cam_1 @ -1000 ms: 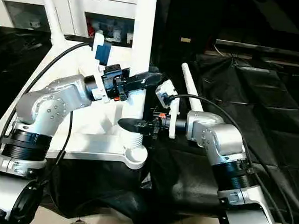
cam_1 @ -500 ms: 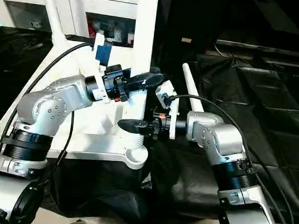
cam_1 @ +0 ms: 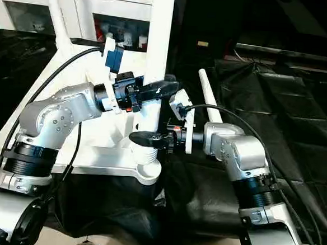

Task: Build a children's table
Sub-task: Pick table leg

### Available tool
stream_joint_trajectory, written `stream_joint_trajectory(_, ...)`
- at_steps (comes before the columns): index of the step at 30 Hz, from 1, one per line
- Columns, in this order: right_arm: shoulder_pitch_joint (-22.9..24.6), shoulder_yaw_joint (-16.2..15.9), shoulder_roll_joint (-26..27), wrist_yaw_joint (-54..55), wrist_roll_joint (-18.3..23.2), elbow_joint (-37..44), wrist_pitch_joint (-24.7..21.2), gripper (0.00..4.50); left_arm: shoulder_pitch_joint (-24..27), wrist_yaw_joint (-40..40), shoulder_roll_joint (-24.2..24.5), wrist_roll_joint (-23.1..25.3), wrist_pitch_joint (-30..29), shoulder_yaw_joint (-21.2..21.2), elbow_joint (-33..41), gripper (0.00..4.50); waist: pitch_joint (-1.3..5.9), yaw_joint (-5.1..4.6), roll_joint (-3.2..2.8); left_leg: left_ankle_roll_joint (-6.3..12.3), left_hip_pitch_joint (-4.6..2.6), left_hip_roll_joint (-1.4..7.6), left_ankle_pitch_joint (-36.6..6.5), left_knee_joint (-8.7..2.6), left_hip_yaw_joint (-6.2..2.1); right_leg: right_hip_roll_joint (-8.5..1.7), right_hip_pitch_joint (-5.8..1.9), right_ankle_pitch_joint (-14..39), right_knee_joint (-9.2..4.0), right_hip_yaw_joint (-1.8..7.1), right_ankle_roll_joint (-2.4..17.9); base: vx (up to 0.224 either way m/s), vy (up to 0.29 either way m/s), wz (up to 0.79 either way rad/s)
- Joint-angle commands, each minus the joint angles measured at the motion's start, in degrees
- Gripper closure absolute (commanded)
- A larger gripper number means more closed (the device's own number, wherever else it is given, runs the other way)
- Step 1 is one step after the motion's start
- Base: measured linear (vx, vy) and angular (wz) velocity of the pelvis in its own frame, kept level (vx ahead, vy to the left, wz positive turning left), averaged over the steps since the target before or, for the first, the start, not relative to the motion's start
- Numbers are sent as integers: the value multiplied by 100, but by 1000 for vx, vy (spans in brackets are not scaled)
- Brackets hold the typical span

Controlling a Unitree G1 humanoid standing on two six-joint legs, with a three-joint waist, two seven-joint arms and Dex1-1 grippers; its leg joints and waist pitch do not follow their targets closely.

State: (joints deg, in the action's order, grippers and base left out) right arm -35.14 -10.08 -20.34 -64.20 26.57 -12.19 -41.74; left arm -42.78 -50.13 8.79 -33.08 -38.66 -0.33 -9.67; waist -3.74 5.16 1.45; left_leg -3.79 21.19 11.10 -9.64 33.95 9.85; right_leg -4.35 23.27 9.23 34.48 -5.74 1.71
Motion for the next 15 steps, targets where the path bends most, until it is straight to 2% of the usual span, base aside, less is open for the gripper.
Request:
stream_joint_trajectory(1, 8, 13, -28, 187, -122, -130, 8, 184, -18, -163, -5, -103, -8, -98, 158, 264, 470, 20, -20, 134, -56, 186, -900, -322, -43, -387, -383, 1421, -408, 301, 920, 0, 0, 0)
stream_joint_trajectory(3, 11, 35, -4, 213, -108, -121, -1, 165, -11, -173, 0, -110, -20, -105, 168, 264, 475, 15, -9, 125, -47, 186, -888, -320, -42, -382, -390, 1350, -400, 303, 935, 0, 0, 0)
stream_joint_trajectory(15, 78, 40, -25, 64, 65, 48, -155, 165, 17, -205, 16, -94, -7, -132, 187, 264, 474, 20, -8, 138, -50, 188, -898, -319, -42, -386, -385, 1447, -412, 298, 880, 0, 0, 0)
